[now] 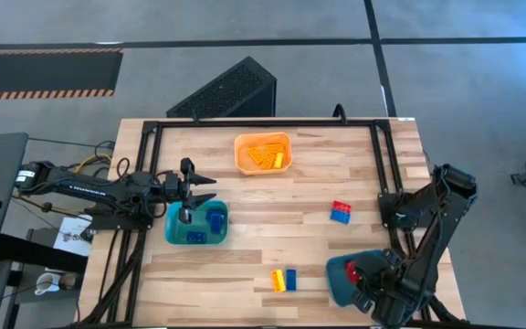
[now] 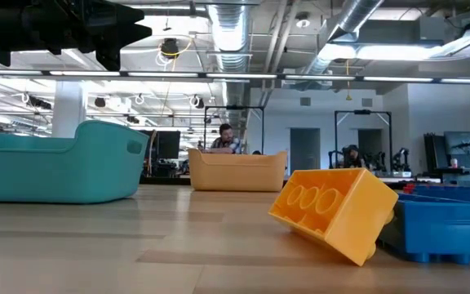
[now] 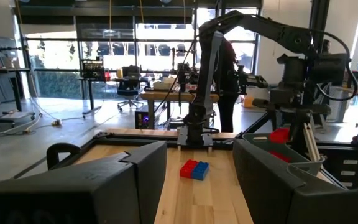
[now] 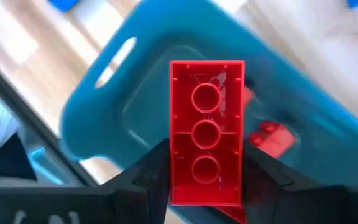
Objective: Sort & place blocks by color
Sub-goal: Put the red game piece into the blue bin, then put the blue game piece into the green bin
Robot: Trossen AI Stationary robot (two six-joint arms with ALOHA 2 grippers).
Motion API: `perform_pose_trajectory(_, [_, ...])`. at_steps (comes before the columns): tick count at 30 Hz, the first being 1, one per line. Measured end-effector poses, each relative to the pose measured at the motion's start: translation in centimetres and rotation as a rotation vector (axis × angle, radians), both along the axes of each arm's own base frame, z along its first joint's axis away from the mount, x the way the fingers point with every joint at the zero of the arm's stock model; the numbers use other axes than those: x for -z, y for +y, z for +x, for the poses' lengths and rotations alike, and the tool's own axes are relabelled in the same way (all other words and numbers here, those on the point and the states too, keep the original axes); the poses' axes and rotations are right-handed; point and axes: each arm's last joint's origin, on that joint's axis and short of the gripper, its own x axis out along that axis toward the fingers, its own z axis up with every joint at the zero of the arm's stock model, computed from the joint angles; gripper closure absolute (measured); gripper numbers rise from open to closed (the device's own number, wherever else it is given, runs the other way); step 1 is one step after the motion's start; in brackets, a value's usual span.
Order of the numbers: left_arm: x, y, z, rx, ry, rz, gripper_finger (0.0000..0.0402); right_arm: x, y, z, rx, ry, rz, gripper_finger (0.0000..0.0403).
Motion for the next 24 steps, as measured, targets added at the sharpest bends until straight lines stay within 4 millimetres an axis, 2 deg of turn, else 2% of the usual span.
perform_pose_trajectory(7, [0.0, 0.0, 0.0, 0.000, 0.002, 0.000, 0.0228, -0.1, -0.5, 0.2, 0.079, 0.013, 0.001, 0.0204])
perform_pose_trajectory(24, [0.0, 0.0, 0.0, -0.001, 0.005, 0.000, 0.0228, -0.1, -1.1, 1.2, -0.014, 0.117, 0.031, 0.0208])
